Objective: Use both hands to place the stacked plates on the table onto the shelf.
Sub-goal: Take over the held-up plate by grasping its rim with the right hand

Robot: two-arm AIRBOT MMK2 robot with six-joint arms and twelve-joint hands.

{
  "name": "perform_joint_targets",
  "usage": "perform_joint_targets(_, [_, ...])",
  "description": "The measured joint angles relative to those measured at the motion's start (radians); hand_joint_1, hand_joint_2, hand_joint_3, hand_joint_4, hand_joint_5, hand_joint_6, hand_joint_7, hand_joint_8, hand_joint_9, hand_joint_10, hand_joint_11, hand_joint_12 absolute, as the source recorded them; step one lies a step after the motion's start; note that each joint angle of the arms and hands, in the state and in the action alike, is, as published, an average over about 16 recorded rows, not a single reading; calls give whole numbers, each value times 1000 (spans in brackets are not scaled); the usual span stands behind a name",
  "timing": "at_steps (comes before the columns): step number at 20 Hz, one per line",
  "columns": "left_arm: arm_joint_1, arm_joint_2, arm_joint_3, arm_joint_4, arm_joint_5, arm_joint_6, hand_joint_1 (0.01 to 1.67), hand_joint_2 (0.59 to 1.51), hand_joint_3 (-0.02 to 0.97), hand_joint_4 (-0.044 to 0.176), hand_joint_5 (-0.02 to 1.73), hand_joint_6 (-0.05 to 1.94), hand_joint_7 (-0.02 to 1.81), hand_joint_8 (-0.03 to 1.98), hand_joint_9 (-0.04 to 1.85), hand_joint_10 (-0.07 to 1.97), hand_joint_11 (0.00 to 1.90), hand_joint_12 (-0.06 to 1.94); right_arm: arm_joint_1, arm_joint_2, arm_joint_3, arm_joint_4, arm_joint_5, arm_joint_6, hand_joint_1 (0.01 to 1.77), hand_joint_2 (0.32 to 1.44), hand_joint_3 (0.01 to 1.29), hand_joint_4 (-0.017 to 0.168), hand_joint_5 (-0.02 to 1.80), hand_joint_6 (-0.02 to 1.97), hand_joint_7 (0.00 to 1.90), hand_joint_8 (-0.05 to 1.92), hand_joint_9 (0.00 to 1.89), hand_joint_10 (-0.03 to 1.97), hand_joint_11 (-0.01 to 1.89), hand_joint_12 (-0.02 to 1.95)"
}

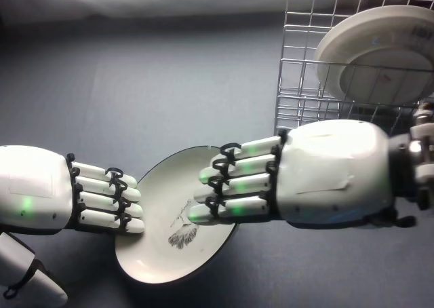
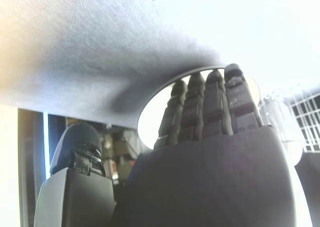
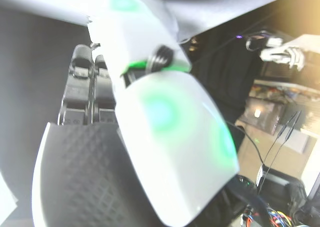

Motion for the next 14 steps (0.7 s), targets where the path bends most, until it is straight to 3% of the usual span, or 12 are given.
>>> perform_joint_targets(14, [4,5,-9,12,11,-1,15,1169,16,-7,53,-32,18,-7,-18,-32,25,-2,-7,-201,97,10,-111,4,1703,1157,14,1,17,16,19,8,14,0,12,459])
